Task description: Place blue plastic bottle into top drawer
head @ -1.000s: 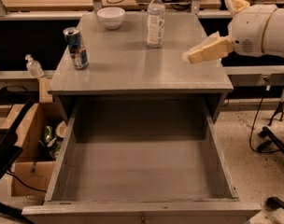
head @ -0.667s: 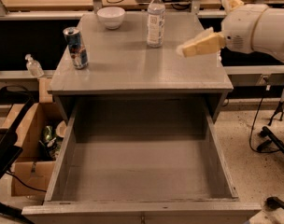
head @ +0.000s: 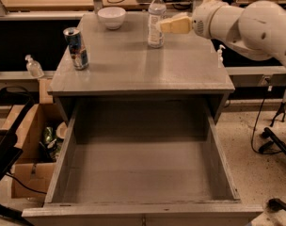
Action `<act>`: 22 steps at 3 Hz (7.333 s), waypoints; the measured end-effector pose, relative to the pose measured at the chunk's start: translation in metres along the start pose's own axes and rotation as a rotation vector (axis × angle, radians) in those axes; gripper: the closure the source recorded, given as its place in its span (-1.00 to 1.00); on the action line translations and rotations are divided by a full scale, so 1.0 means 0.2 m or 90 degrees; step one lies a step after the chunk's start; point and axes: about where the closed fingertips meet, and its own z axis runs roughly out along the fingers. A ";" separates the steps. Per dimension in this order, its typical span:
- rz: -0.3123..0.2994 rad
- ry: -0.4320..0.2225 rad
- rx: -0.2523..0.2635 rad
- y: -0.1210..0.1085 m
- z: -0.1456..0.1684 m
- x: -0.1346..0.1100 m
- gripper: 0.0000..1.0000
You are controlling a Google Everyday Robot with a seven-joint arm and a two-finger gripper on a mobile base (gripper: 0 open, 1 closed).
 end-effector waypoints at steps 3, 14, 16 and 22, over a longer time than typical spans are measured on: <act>0.098 -0.021 0.001 -0.07 0.53 0.09 -1.00; -0.079 0.027 -0.107 0.10 -0.66 -0.09 1.00; 0.043 0.103 -0.168 0.12 -1.10 0.62 1.00; 0.030 0.002 -0.381 1.23 -0.73 1.02 1.00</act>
Offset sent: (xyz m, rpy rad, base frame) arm 0.1100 0.0365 -0.0261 0.1940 0.0568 -0.0186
